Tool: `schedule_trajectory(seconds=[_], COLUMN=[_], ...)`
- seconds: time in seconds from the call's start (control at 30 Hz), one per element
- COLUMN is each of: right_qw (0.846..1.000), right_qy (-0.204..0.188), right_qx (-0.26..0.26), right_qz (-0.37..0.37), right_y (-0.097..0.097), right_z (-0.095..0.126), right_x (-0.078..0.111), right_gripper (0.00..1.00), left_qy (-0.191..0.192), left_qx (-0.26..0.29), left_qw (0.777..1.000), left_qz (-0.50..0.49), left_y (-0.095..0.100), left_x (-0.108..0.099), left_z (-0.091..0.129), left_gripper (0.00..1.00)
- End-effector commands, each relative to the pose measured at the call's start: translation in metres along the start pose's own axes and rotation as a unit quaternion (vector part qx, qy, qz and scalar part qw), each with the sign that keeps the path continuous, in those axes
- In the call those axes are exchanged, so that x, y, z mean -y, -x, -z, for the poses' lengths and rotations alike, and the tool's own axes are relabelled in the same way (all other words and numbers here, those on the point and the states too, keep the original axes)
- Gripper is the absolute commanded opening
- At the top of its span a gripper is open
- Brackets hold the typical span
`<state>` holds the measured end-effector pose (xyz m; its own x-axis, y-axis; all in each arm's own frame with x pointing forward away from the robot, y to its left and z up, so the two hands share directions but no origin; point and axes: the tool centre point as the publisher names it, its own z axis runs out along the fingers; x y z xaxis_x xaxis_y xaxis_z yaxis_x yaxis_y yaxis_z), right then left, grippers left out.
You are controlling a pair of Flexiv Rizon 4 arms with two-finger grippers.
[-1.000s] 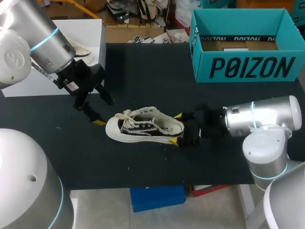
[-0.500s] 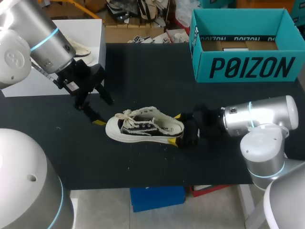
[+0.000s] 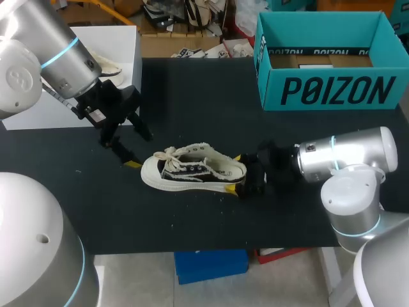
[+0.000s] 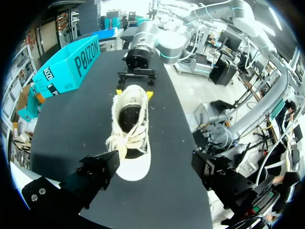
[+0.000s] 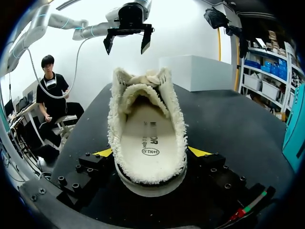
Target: Take the shoe out of the shoebox, open the shoe tongue, remove and reinsert the insole, then place the shoe into the shoebox
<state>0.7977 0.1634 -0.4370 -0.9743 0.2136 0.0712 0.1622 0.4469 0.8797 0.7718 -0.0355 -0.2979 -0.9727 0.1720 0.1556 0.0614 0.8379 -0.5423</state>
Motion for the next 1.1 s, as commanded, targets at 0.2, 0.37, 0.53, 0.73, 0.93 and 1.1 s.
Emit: schedule_trajectory(seconds=[0.2, 0.37, 0.53, 0.73, 0.93, 1.1], right_qw=[1.000, 1.000, 1.000, 1.000, 1.000, 1.000], right_qy=[-0.001, -0.001, -0.001, -0.001, -0.001, -0.001], right_qx=[-0.001, -0.001, -0.001, -0.001, -0.001, -0.001], right_qz=[-0.001, -0.001, -0.001, -0.001, -0.001, -0.001], right_y=[0.001, 0.001, 0.001, 0.001, 0.001, 0.001], right_z=[-0.003, -0.003, -0.003, -0.003, -0.003, -0.003], right_x=[0.000, 0.000, 0.000, 0.000, 0.000, 0.000], right_gripper=[0.00, 0.00, 0.00, 0.00, 0.00, 0.00], left_qy=[0.053, 0.049, 0.049, 0.049, 0.036, 0.002], left_qx=[0.037, 0.035, 0.035, 0.035, 0.109, 0.187], left_qw=[0.987, 0.978, 0.978, 0.978, 0.937, 0.823], left_qz=[0.150, 0.197, 0.197, 0.197, 0.330, 0.537], left_y=[-0.007, -0.010, -0.010, -0.010, 0.011, 0.034], left_x=[0.009, 0.012, 0.012, 0.012, 0.028, 0.052], left_z=[0.001, 0.002, 0.002, 0.002, -0.013, -0.026], left_gripper=[1.00, 1.00, 1.00, 1.00, 1.00, 1.00])
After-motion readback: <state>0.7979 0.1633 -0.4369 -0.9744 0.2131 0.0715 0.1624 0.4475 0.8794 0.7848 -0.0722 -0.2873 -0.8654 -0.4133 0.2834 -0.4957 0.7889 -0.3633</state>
